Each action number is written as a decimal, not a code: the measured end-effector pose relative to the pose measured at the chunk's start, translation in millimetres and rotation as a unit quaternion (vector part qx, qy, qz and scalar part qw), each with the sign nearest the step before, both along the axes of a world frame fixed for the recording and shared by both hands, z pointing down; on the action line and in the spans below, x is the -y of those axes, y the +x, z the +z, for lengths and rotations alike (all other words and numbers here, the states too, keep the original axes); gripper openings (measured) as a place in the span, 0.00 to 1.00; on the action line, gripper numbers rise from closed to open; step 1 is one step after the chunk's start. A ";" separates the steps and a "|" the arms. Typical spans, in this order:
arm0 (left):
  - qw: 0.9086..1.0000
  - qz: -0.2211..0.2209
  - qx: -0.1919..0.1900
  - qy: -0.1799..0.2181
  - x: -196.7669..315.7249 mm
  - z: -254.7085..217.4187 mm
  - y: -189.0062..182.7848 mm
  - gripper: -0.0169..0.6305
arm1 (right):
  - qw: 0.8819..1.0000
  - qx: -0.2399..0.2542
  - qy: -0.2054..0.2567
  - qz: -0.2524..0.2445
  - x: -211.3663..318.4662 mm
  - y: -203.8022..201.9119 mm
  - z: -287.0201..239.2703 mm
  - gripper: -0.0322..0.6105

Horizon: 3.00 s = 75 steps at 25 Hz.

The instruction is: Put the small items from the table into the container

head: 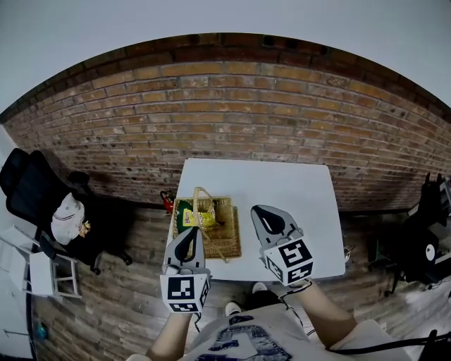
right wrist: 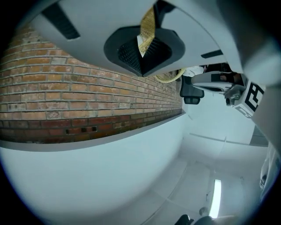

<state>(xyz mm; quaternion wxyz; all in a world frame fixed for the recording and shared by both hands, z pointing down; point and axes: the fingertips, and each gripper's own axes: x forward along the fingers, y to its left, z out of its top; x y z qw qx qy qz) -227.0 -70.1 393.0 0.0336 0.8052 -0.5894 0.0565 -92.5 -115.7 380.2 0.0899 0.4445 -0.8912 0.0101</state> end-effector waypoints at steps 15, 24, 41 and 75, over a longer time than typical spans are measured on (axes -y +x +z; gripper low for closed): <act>0.999 0.043 -0.010 0.023 -25.2 -7.8 33.4 0.11 | 0.997 0.032 0.027 0.065 -42.8 45.8 -8.5 0.08; 0.999 0.047 -0.019 0.014 -35.8 -3.9 36.0 0.11 | 0.995 0.054 0.013 0.080 -63.9 59.3 -2.6 0.08; 0.998 0.064 -0.025 0.008 -33.7 2.5 44.5 0.10 | 0.996 0.049 -0.007 0.080 -65.0 55.3 4.4 0.08; 0.998 0.057 -0.012 -0.029 53.8 27.7 195.0 0.10 | 0.995 0.035 -0.059 0.069 21.2 203.8 41.6 0.08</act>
